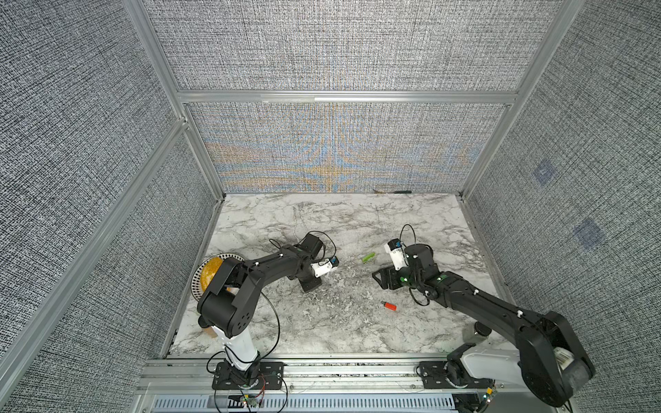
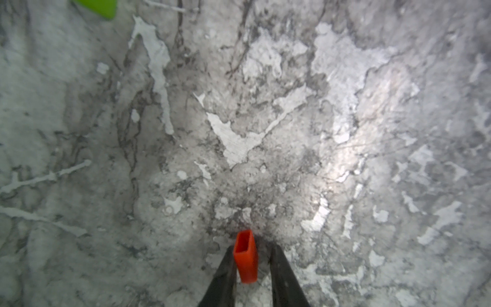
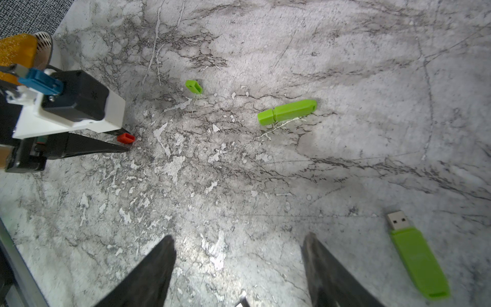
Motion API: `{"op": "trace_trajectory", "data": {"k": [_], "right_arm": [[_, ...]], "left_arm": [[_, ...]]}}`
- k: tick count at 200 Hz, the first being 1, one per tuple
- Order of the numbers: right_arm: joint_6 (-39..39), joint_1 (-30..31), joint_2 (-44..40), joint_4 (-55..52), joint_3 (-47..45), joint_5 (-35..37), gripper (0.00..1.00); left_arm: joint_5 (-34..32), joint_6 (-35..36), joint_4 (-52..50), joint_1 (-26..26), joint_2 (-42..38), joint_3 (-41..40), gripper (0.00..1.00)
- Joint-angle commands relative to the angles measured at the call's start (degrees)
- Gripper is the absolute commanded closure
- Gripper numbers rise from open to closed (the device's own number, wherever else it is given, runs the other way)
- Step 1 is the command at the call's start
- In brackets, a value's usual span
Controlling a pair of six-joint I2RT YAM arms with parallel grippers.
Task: Close the usb drive cover
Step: Pick up the cover from the center of the board.
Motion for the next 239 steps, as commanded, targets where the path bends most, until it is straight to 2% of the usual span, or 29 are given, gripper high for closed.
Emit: {"op": "trace_trajectory", "data": {"k": [1, 93, 127, 204, 239], "right_arm": [[-0.4, 0.0, 0.1, -0.8, 0.5, 0.5, 0.22], [-1.0, 0.0, -0.2, -1.5, 0.7, 0.8, 0.22], [-1.0, 0.0, -0.2, -1.5, 0.5, 0.8, 0.22], [-1.2, 0.0, -0.4, -2.1, 0.8, 0.9, 0.22], [-1.3, 0.0, -0.4, -2.2, 0.6, 1.0, 0.22]], "left_arm": [[-0.6, 0.6, -1.7, 0.0, 0.5, -0.2, 0.74], [-2.3, -0.2, -2.1, 0.2, 0.0, -0.6, 0.74], [-1.7, -0.3, -1.8, 0.3, 0.2, -0.5, 0.79], [-2.9, -0.5, -2.5, 0.4, 0.5, -0.7, 0.79], [-1.6, -0.3, -2.3, 0.4, 0.7, -0.3, 0.89]]}}
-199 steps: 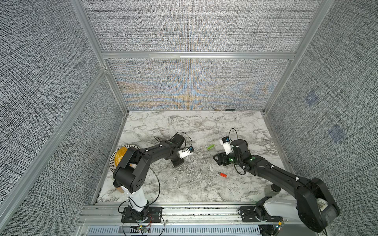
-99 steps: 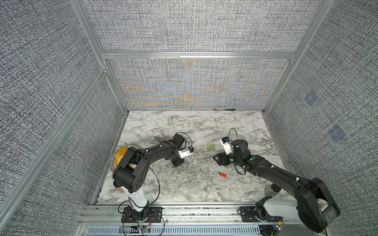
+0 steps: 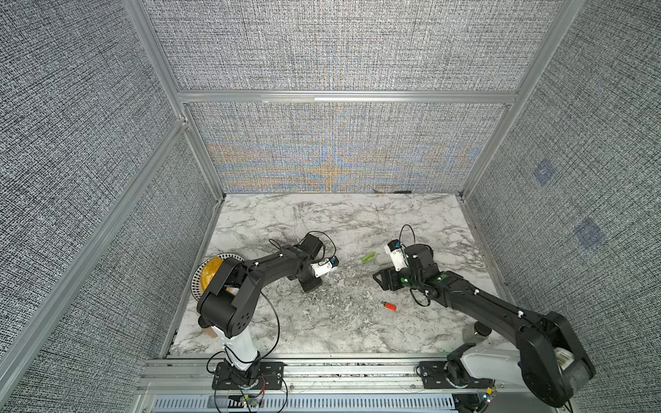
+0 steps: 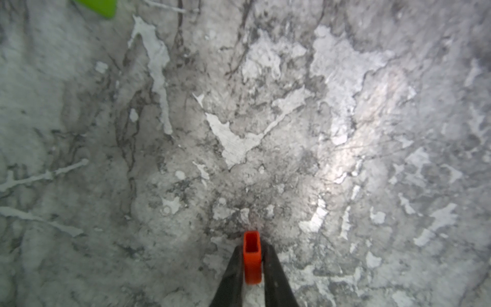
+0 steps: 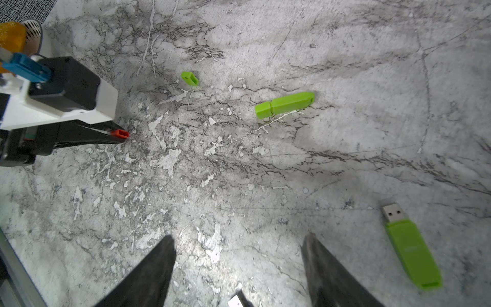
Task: Close the usb drive cover
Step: Pick up the cover from the center of the board, then pick up the USB drive from the center of the board.
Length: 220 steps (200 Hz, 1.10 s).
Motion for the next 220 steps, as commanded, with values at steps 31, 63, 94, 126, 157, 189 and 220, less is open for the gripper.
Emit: {"op": "trace_trajectory", "data": {"k": [31, 63, 94, 126, 157, 189, 220], "right_arm": [[-0.4, 0.0, -0.2, -0.5, 0.1, 0.6, 0.22], [-0.4, 0.0, -1.0, -1.8, 0.3, 2.2, 0.22], [0.2, -0.1, -1.6, -7.6, 2.4, 5.2, 0.22], [2.5, -0.1, 1.2, -17.8, 6.0, 6.5, 0.23], [4.8, 0.6, 5.9, -23.8, 6.1, 6.5, 0.24], [5.4, 3.7, 6.8, -22.1, 3.5, 6.6, 0.25], [4.6, 4.6, 8.8, -20.1, 2.2, 6.1, 0.27]], "left_arm": [[-1.4, 0.6, -2.5, 0.1, 0.7, 0.3, 0.96], [0.6, 0.7, -3.7, 0.2, -0.1, 1.2, 1.00], [4.6, 0.5, -6.3, 0.2, -3.1, 3.7, 1.00], [7.4, 0.4, -8.5, 0.3, -7.8, 6.5, 1.00], [13.6, 1.5, -7.0, 0.3, -13.6, 7.0, 1.00], [18.4, 3.2, -7.6, 0.3, -17.3, 7.5, 1.00], [19.9, 3.7, -8.4, 0.3, -18.9, 7.3, 1.00]]}}
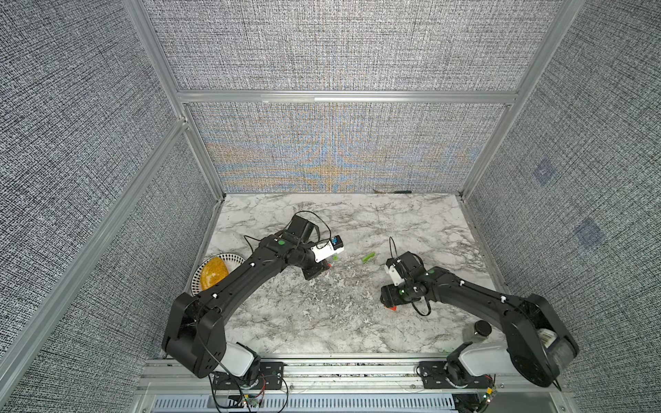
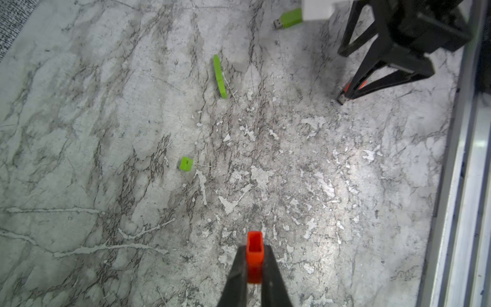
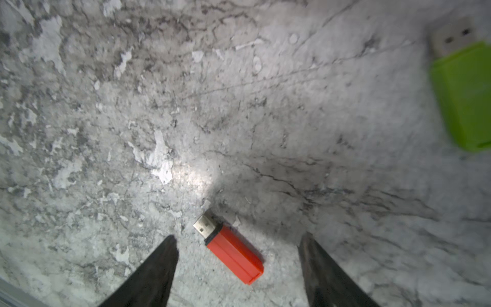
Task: Close the usb drive cover
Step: Pick up the USB drive from the center of the board.
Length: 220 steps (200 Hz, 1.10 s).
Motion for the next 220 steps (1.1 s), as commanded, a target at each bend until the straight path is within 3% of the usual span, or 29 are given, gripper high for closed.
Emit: {"op": "trace_trajectory", "data": {"k": [1, 41, 57, 85, 131, 174, 220], "right_arm": [[-0.1, 0.3, 1.2, 0.7, -0.7, 0.0, 0.27], [-0.1, 2.1, 3.3, 0.4, -0.3, -0.4, 0.34], [0.4, 3.4, 3.7, -1.5, 0.0, 0.2, 0.42], [3.7, 5.9, 2.8, -4.8, 0.1, 3.7, 0.48], [4.6, 8.9, 1.7, -7.3, -0.4, 5.2, 0.54], [4.2, 10.2, 5.3, -7.3, 0.6, 9.8, 0.61], [3.8, 11.3, 7.7, -6.7, 1.3, 9.8, 0.68]], "left_arm": [[3.4, 1.4, -1.0, 0.1, -1.0, 0.0, 1.00], [3.0, 1.1, -1.0, 0.2, -2.8, -1.5, 1.00], [3.0, 1.0, -1.2, 0.2, -3.0, -1.8, 1.00], [2.9, 1.0, -1.2, 0.3, -2.9, -2.0, 1.00], [2.8, 1.2, -1.2, 0.5, -2.0, -1.6, 1.00], [2.6, 1.0, -1.3, 0.6, -1.5, -1.5, 1.00], [2.4, 0.9, -1.8, 0.6, -1.4, -1.5, 1.00]]}}
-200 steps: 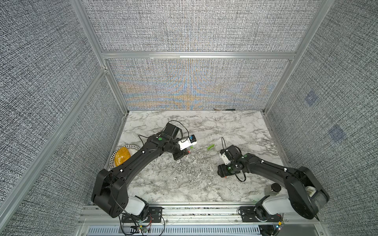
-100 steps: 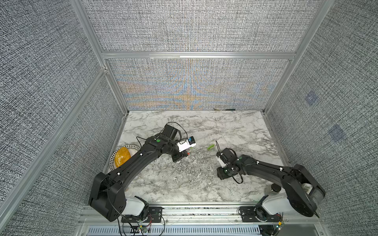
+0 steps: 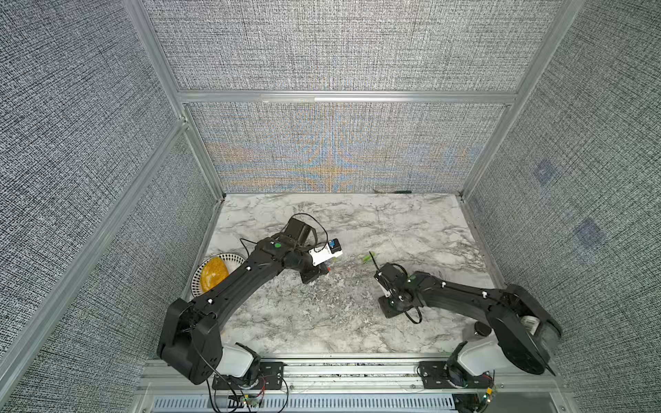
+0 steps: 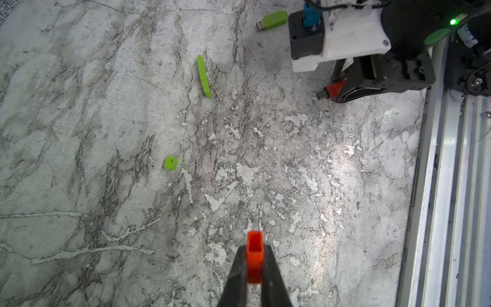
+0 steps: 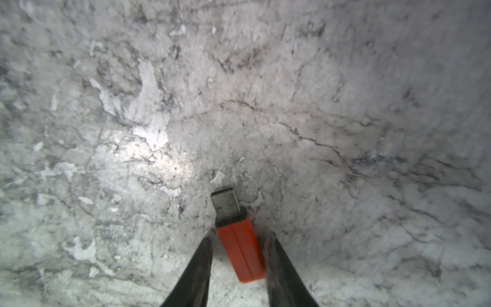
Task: Close the usb drive cover
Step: Pick up the USB drive from the center of the board.
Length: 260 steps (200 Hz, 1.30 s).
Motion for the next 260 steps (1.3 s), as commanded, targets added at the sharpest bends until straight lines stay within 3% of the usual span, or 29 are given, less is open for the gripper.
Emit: {"op": "trace_trajectory", "data": {"k": [1, 47, 62, 99, 147, 175, 211, 260], "right_arm": [[0.1, 0.5, 1.8, -1.5, -0.8, 0.3, 0.68], [-0.1, 0.8, 2.7, -1.8, -0.7, -0.1, 0.73], [-0.1, 0.9, 2.5, -1.7, -0.7, -0.4, 0.79], [0.1, 0.9, 1.3, -1.0, -0.5, 0.7, 0.81], [-1.9, 0.8, -5.4, 3.7, 1.7, 1.2, 0.83], [-11.5, 1.1, -10.8, 7.4, 5.6, 2.8, 0.87], [-32.7, 1.0, -14.1, 11.0, 7.0, 6.0, 0.88], [-56.6, 1.0, -18.1, 16.4, 4.0, 4.4, 0.91]], "left_arm": [[0.4, 0.0, -0.8, 0.0, 0.1, 0.4, 1.00], [-0.1, 0.0, -1.1, 0.1, 0.1, 0.6, 1.00], [-0.1, -0.1, -1.0, 0.2, 0.0, 0.5, 1.00], [0.9, -1.3, -1.1, 0.4, 1.1, 1.0, 1.00], [7.6, -2.4, -3.8, 2.4, 4.8, 4.1, 1.00], [12.0, -0.1, -10.7, 3.2, 9.6, 9.0, 1.00], [15.7, 4.4, -20.4, 3.2, 16.5, 17.1, 1.00], [13.8, 5.3, -37.9, 3.1, 28.8, 32.1, 1.00]]}}
